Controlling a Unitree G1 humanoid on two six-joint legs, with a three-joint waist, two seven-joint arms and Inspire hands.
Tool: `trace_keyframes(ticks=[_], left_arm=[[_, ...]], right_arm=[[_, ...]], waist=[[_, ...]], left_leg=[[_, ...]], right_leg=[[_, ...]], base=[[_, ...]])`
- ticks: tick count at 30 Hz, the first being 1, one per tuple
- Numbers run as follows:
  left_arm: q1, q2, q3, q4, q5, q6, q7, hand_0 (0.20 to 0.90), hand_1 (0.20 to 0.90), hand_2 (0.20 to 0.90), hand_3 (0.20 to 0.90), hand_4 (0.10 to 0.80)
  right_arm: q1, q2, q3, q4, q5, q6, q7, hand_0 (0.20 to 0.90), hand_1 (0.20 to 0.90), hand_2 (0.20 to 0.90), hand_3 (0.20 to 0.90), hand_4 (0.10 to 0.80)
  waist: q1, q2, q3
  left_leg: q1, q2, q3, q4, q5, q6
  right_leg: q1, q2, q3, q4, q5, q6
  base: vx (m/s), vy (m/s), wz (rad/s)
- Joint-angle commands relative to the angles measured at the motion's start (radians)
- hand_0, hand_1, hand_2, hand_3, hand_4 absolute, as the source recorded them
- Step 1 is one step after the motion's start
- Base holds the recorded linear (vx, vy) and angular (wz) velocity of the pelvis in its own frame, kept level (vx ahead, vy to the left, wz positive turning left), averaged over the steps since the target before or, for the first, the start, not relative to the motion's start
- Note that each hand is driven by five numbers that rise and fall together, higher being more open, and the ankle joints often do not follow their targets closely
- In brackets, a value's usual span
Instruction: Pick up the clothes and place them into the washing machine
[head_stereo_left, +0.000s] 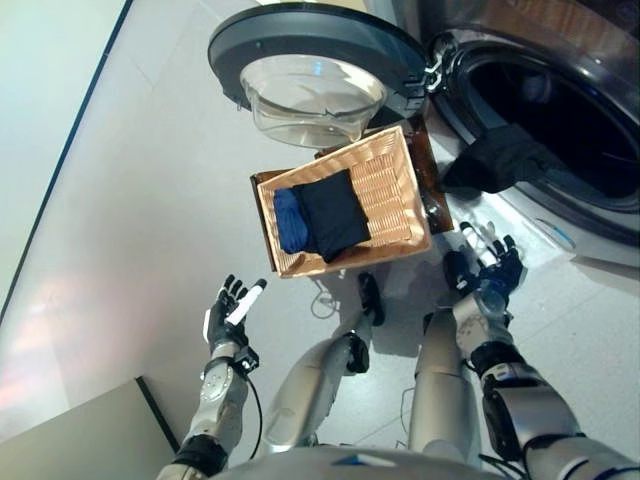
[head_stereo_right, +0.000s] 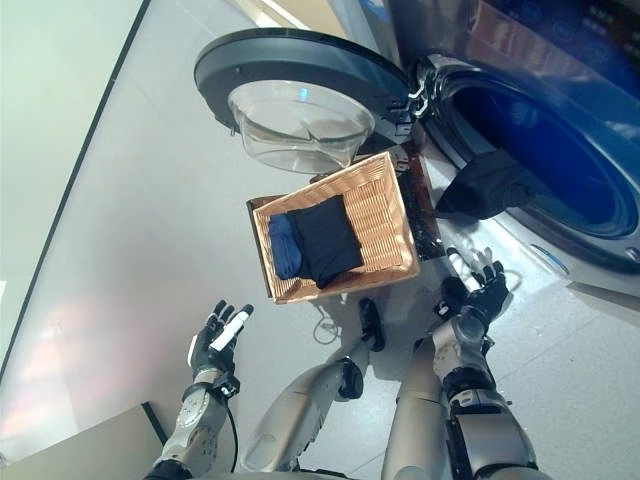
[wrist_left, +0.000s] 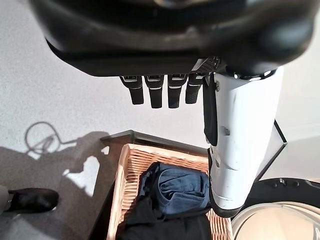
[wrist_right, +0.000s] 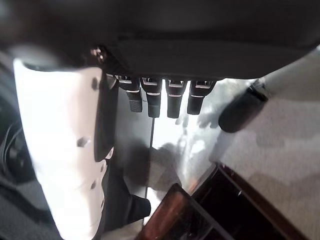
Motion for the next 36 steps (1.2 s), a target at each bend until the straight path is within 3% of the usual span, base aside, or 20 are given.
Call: trace_keyframes(ticks=[1,8,17,26,36], left_arm=[[0.036,0.069,0.054,-0.034,-0.052,-0.044,-0.010,0.900,0.900,0.900,0.900,0.800],[0.050,0.085,0.032,-0.101,-0.070,-0.037,-0.041,0.900,0.900,0.900,0.900,0.800],[0.077,0.111,0.002,-0.207,-0.081,-0.027,-0.074,0.900,0.900,0.900,0.900,0.800],[0.076,0.131,-0.018,-0.273,-0.088,-0.026,-0.083,0.900,0.900,0.900,0.900,0.800],[0.061,0.129,-0.011,-0.262,-0.080,-0.025,-0.082,0.900,0.900,0.900,0.900,0.800]], right_arm=[[-0.045,-0.035,-0.025,0.003,0.096,-0.070,0.040,0.900,0.900,0.900,0.900,0.800],[-0.158,-0.130,-0.068,0.073,0.176,-0.057,0.069,0.900,0.900,0.900,0.900,0.800],[-0.329,-0.274,-0.035,0.127,0.139,-0.014,0.058,0.900,0.900,0.900,0.900,0.800],[-0.494,-0.379,0.037,0.140,0.139,0.011,0.075,0.900,0.900,0.900,0.900,0.800],[-0.577,-0.391,0.085,0.150,0.180,0.019,0.143,0.900,0.900,0.900,0.900,0.800]], waist=[[0.032,0.036,-0.025],[0.053,0.062,-0.010],[0.079,0.090,0.032],[0.093,0.080,0.073],[0.105,0.061,0.074]], left_leg=[[-0.098,0.007,-0.004,0.063,0.001,-0.110],[-0.121,0.004,-0.002,0.073,0.002,-0.111],[-0.176,0.007,0.000,0.092,0.010,-0.111],[-0.235,0.021,-0.005,0.125,0.020,-0.117],[-0.258,0.028,-0.019,0.135,0.028,-0.124]], right_leg=[[0.006,0.054,-0.025,0.026,-0.057,-0.068],[-0.016,0.050,-0.024,0.036,-0.061,-0.067],[-0.069,0.048,-0.023,0.064,-0.061,-0.066],[-0.119,0.049,-0.033,0.109,-0.071,-0.070],[-0.143,0.057,-0.047,0.152,-0.091,-0.078]], base=[[0.000,0.000,0.00],[-0.004,-0.003,0.00],[-0.030,-0.026,0.04],[-0.024,-0.041,0.10],[0.006,-0.022,0.06]])
